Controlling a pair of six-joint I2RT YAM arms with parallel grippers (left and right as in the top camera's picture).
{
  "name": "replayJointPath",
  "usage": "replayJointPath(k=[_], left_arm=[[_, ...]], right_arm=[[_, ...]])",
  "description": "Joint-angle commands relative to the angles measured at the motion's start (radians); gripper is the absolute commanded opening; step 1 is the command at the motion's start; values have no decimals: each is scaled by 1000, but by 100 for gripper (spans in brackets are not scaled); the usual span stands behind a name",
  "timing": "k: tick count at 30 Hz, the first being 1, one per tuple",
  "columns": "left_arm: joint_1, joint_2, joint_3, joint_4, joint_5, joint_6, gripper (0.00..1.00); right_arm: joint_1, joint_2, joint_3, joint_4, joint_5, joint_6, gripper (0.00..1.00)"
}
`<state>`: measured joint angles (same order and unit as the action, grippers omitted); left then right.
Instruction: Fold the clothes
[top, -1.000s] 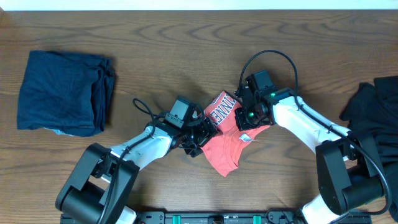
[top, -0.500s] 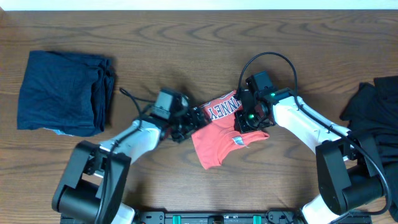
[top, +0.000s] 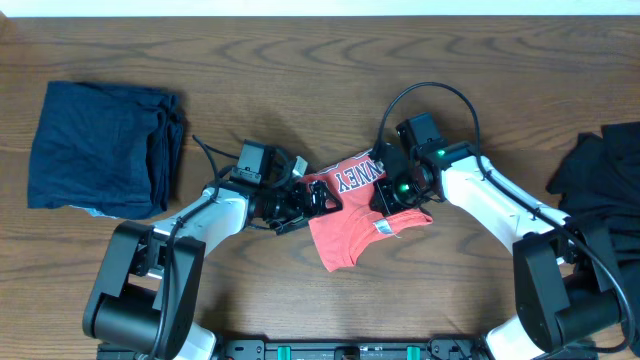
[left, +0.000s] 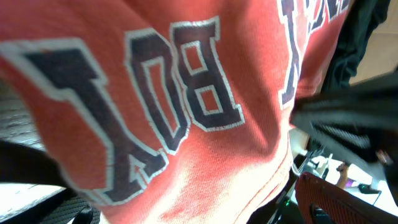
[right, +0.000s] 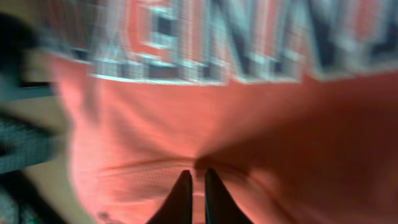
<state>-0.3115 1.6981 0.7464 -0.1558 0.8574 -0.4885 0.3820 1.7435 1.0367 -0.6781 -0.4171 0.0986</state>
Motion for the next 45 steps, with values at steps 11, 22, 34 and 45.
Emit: replayJointPath(k=[11,22,34,45], left_arm=[[-143,123,-24,167,-187,-145,99],[-169,161,-24,266,-167,-194,33],[-25,-55,35,34,-30,25,6],[557,-405,197,-61,-32,51,6]], right_arm=[[-6,187,-5,15,124,211,1],[-10,184,-3,6,124,200,1],[-99,-60,179,-232,124,56,7],[-102,-277,238,-190,125,73,13]])
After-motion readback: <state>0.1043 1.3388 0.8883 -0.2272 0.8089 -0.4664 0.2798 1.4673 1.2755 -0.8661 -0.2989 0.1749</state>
